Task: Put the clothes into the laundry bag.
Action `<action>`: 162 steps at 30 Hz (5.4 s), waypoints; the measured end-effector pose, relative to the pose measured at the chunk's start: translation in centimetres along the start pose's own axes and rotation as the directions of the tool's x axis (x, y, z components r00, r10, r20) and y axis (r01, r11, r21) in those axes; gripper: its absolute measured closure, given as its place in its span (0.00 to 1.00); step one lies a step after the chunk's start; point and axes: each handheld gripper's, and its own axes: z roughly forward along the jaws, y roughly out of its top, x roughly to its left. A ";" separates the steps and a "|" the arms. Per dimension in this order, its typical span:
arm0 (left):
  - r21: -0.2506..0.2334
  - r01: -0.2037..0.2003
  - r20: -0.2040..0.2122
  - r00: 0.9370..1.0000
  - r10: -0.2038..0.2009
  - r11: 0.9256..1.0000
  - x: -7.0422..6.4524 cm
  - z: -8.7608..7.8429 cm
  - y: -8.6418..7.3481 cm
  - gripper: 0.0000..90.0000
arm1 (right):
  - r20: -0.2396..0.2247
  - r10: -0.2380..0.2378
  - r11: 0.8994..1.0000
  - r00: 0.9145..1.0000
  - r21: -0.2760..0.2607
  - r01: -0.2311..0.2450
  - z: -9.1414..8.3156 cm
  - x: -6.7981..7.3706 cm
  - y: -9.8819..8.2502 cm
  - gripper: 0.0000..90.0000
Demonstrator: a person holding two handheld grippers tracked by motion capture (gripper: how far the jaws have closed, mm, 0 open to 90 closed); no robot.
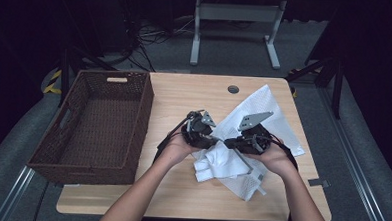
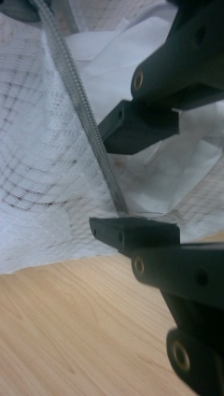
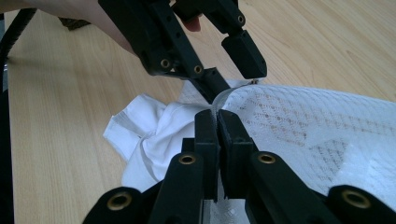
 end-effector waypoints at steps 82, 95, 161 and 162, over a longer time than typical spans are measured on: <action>-0.038 0.092 0.270 0.960 -0.078 0.995 -3.8 -3.3 -3.2 0.99 | 0.315 0.116 0.991 0.942 0.029 -0.132 0.0 -4.1 -5.6 0.82; -0.038 0.098 0.255 0.963 -0.085 0.994 -3.9 -3.3 -3.5 0.99 | 0.211 0.233 0.973 0.949 -0.048 -0.228 -4.2 1.6 -8.9 0.30; -0.061 0.062 0.283 0.958 -0.043 0.996 -5.3 -4.6 -3.6 0.99 | 0.206 0.215 0.977 0.955 -0.052 -0.209 1.4 2.8 -5.7 0.85; -0.064 0.062 0.284 0.958 -0.042 0.996 -5.3 -4.6 -3.5 0.99 | 0.205 0.214 0.977 0.955 -0.054 -0.207 1.8 2.7 -5.5 0.85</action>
